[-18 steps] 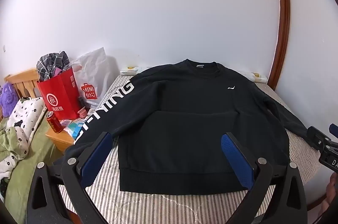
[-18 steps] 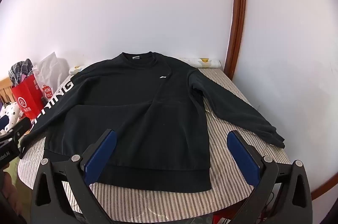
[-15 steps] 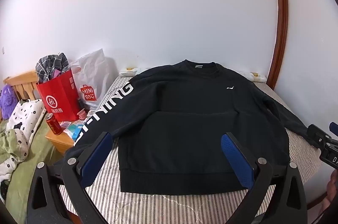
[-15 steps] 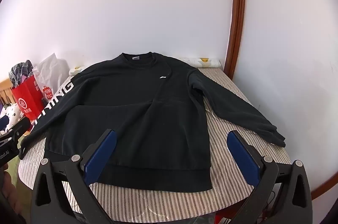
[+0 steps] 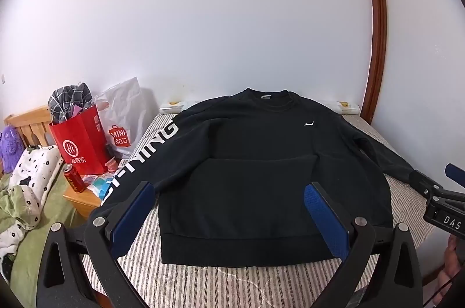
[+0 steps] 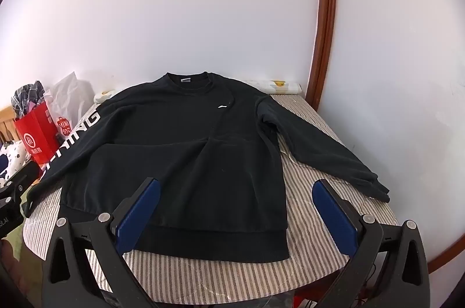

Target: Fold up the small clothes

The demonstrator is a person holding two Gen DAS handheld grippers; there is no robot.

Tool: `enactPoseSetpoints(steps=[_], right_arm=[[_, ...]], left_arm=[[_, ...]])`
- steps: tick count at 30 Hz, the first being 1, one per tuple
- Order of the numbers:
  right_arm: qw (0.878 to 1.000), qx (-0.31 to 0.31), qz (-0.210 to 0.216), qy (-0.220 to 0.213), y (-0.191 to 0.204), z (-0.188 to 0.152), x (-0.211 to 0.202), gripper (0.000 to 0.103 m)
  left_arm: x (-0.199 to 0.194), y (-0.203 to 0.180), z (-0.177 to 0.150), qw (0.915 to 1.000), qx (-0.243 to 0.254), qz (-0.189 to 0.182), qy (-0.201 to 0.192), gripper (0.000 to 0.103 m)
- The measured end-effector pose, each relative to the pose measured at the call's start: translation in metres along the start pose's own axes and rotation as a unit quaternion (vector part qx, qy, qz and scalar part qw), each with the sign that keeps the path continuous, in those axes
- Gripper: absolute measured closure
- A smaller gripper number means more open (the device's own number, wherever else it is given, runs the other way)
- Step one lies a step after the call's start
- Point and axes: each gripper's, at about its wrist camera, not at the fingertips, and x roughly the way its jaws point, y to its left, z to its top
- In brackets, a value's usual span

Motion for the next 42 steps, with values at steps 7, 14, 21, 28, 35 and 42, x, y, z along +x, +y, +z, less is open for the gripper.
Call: enactPoseSetpoints(steps=[7, 14, 21, 28, 35, 42], right_arm=[[1.0, 0.001, 0.0, 0.0, -0.001, -0.002, 0.001, 0.0], [1.0, -0.001, 0.002, 0.001, -0.001, -0.002, 0.004, 0.0], [1.0, -0.001, 0.006, -0.001, 0.0, -0.004, 0.002, 0.0], [1.0, 0.0, 0.006, -0.002, 0.0, -0.004, 0.001, 0.0], [1.0, 0.0, 0.008, -0.003, 0.0, -0.004, -0.001, 0.0], [1.0, 0.003, 0.008, -0.005, -0.001, -0.005, -0.003, 0.0]], left_arm=[[0.0, 0.003, 0.005, 1.0, -0.008, -0.001, 0.004, 0.0], [0.001, 0.008, 0.003, 0.9999, -0.014, 0.001, 0.003, 0.0], [0.002, 0.01, -0.003, 0.9998, -0.018, -0.004, 0.003, 0.0], [0.002, 0.009, -0.004, 0.9998, -0.017, -0.004, 0.005, 0.0], [0.001, 0.006, -0.005, 0.9999, -0.015, -0.006, 0.005, 0.0], [0.0, 0.005, -0.005, 0.9998, -0.017, -0.005, 0.004, 0.0]])
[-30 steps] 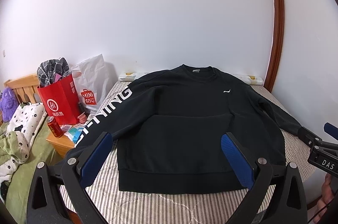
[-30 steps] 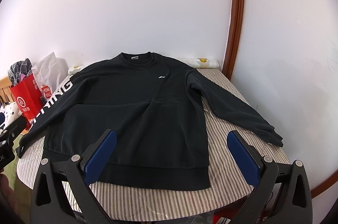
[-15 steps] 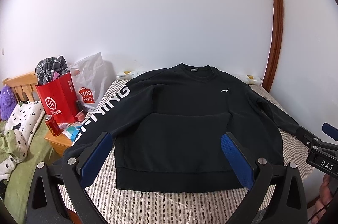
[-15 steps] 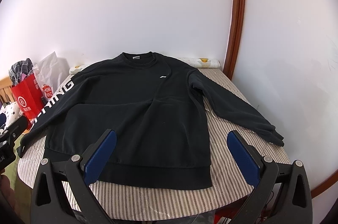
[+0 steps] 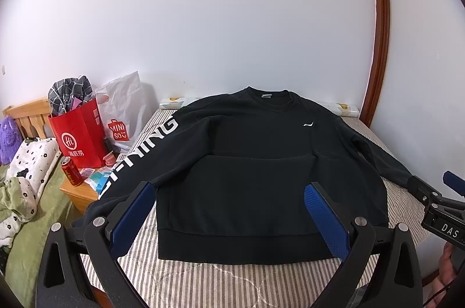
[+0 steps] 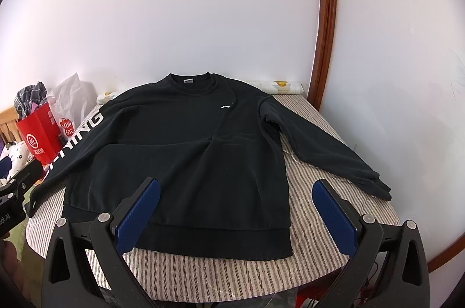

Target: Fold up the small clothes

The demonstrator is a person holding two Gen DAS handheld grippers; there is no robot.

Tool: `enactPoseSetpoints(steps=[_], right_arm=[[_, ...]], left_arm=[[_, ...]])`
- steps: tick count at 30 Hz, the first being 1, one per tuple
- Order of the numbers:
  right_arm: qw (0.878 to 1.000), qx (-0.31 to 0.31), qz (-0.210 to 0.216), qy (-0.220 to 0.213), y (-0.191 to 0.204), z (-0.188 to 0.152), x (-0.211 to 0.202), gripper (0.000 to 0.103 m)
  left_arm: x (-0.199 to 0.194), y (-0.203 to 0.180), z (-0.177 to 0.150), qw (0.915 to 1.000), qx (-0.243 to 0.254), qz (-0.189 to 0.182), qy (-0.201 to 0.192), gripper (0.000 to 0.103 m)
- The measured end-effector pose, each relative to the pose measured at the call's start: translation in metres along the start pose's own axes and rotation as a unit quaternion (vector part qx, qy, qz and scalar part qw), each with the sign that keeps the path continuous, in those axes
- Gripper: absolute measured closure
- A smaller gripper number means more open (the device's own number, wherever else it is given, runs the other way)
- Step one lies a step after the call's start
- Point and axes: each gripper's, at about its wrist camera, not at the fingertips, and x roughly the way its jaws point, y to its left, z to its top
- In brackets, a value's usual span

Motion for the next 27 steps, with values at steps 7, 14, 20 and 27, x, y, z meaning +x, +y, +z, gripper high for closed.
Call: enactPoseSetpoints(steps=[7, 14, 20, 27], right_arm=[[1.0, 0.003, -0.001, 0.001, -0.0034, -0.0017, -0.001, 0.0], [1.0, 0.003, -0.001, 0.001, -0.0025, -0.0017, -0.0008, 0.0], [1.0, 0.003, -0.001, 0.001, -0.0016, -0.0015, -0.0007, 0.0], [1.0, 0.004, 0.002, 0.0, -0.0018, -0.0016, 0.001, 0.0]], left_arm=[[0.0, -0.001, 0.0002, 1.0, 0.0, 0.001, 0.0, 0.0], [0.0002, -0.002, 0.0006, 1.0, -0.001, 0.001, 0.0, 0.0], [0.0002, -0.0022, -0.0001, 1.0, -0.001, 0.001, 0.0, 0.0], [0.0021, 0.0006, 0.0015, 1.0, -0.006, 0.002, 0.001, 0.0]])
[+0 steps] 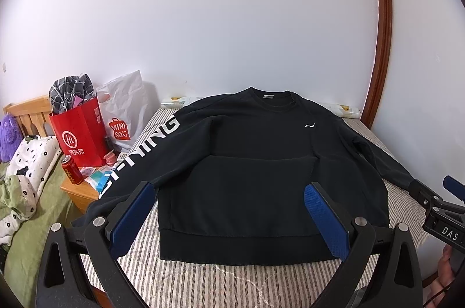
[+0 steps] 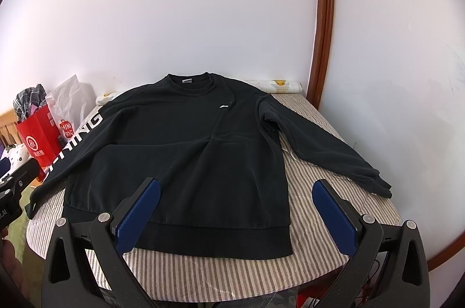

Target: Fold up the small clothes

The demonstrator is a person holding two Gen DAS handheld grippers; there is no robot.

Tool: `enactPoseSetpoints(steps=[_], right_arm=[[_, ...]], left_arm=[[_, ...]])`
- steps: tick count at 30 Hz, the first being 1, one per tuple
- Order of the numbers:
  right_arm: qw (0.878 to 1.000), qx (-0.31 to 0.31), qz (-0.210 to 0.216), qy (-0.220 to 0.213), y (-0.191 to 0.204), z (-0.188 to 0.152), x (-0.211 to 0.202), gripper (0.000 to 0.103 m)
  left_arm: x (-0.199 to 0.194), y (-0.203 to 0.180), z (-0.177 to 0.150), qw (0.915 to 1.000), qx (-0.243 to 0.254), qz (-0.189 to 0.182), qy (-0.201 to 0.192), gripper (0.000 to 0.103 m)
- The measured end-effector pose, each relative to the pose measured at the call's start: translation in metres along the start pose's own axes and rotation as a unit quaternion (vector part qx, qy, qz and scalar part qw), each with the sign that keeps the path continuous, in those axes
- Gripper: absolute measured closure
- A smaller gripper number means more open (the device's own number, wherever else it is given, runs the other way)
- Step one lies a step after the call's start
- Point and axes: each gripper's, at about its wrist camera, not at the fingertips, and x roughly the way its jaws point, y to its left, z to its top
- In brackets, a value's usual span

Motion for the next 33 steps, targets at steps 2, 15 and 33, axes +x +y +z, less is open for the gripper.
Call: enactPoseSetpoints(steps=[2, 15, 33], right_arm=[[1.0, -0.001, 0.0, 0.0, 0.001, -0.001, 0.001, 0.0], [0.999, -0.04, 0.001, 0.016, 0.022, 0.009, 0.045, 0.0], [0.993, -0.012, 0.03, 0.114, 0.021, -0.012, 0.182, 0.0]], left_arm=[[0.0, 0.0, -0.001, 1.0, 0.001, 0.0, -0.001, 0.0], [0.062, 0.043, 0.002, 0.9967, -0.05, -0.013, 0.062, 0.0], [0.173, 0.161, -0.066, 0.961, -0.244, -0.009, 0.131, 0.011]])
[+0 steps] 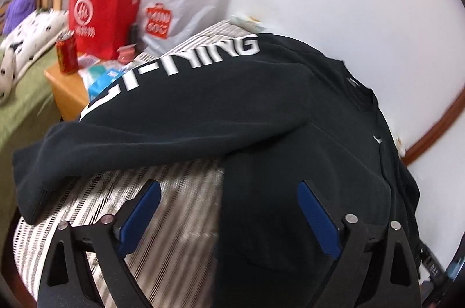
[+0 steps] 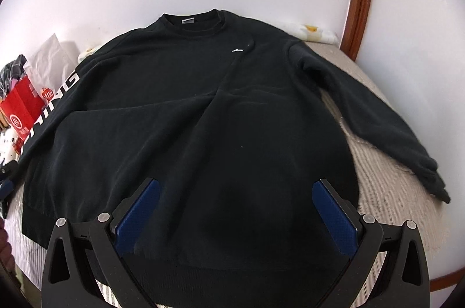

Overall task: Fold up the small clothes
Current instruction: 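Grasp the lettered sleeve with the left tool and lift it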

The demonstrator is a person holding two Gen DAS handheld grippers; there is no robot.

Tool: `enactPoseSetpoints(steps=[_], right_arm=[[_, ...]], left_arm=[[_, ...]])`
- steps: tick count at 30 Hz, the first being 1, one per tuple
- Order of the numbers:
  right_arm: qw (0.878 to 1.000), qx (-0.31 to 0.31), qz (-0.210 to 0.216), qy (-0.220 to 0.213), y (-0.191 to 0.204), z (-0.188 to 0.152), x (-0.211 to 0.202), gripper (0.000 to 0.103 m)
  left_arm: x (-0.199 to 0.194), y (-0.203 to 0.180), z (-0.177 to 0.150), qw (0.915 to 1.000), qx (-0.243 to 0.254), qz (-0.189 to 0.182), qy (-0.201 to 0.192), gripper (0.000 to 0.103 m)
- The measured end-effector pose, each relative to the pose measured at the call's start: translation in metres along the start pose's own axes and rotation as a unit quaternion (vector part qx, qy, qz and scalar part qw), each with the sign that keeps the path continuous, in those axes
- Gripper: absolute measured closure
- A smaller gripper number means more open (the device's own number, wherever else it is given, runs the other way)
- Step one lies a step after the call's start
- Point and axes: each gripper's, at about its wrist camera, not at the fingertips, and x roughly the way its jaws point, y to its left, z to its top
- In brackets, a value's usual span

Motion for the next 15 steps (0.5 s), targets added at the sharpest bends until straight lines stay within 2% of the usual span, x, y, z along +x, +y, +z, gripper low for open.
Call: enactPoseSetpoints(steps=[2, 5, 10, 11, 15], right_arm=[[1.0, -0.009, -0.003, -0.003, 0.005, 0.0, 0.001, 0.001], [0.999, -0.029, -0.014, -0.003, 0.013, -0.002, 0.005, 0.001], [0.998, -0.059, -0.036, 0.01, 0.021, -0.006, 0.014, 0.001], [0.997, -0.063, -0.04, 0.01, 0.022, -0.007, 0.015, 0.001], [0.997, -0.063, -0.044, 0.017, 0.02, -0.008, 0.02, 0.001]], left_arm=[[0.006, 0.01, 0.001, 0.9997, -0.023, -0.01, -0.004, 0.012], [0.015, 0.021, 0.007, 0.9981, -0.057, -0.022, -0.012, 0.024], [0.027, 0.033, 0.019, 0.9932, -0.102, -0.055, -0.013, 0.025], [0.029, 0.034, 0.021, 0.9925, -0.108, -0.056, -0.015, 0.025], [0.036, 0.035, 0.029, 0.9936, -0.111, -0.017, -0.016, 0.041]])
